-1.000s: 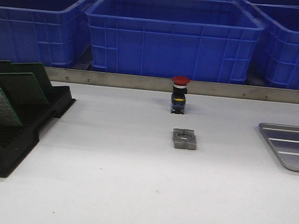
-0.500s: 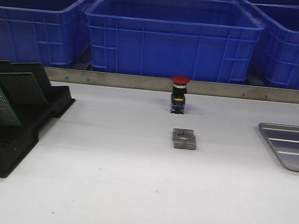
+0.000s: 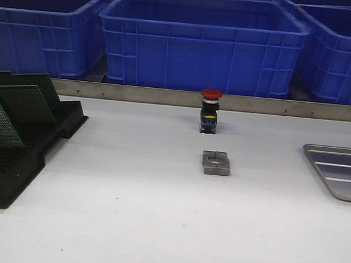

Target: Place circuit board on tray

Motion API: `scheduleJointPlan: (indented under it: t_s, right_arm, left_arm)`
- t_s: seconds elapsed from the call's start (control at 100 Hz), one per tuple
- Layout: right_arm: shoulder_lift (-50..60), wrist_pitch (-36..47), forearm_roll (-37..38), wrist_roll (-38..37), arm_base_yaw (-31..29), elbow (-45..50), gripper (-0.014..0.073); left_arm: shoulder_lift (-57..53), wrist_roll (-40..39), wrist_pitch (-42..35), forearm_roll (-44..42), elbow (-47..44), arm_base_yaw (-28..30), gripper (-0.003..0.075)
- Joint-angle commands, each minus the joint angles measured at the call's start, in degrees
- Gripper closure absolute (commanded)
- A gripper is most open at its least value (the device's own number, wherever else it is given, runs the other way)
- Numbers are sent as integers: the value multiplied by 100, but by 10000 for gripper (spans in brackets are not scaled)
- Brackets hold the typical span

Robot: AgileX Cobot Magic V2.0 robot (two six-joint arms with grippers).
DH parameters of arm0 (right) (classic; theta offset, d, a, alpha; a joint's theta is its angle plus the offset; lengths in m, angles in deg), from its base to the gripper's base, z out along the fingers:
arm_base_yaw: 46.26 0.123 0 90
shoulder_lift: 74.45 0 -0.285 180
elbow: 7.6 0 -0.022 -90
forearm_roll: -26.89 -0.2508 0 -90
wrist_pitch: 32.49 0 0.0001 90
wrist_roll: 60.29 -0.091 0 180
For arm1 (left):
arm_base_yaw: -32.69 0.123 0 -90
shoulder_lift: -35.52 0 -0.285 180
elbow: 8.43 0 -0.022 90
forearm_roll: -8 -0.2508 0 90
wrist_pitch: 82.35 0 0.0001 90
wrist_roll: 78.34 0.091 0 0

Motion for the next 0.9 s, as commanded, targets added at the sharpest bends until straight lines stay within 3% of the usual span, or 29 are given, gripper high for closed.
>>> scheduleJointPlan:
  t_s: [0.0,0.13,0.29,0.39,0.46,0.6,0.7,0.75,0.89]
  right_arm:
    - [154,489,37,9,28,-74,655]
    - [154,489,37,9,28,-74,655]
    - [154,489,37,9,28,-74,655]
    - [154,489,37,9,28,-74,655]
    - [154,489,37,9,28,-74,655]
    - [154,489,37,9,28,-74,655]
    - [154,489,37,9,28,-74,655]
    - [154,489,37,9,28,-74,655]
    - [154,489,37,9,28,-74,655]
  left_arm:
    - [578,-48,163,-9,756,6,741]
    - [1613,-48,1277,-9,1805,6,741]
    - [2808,-48,2119,2,2650,6,736]
    - [3462,523,2563,261,3037,6,652]
    - [3840,1349,2710,701,3226,6,549]
    - [4484,3732,3269,1574,3511,6,381]
    - [4803,6135,3738,2072,3523,6,373]
    - [4926,6944,3774,2117,3502,6,373]
    - [5278,8146,3724,2000,3503,6,373]
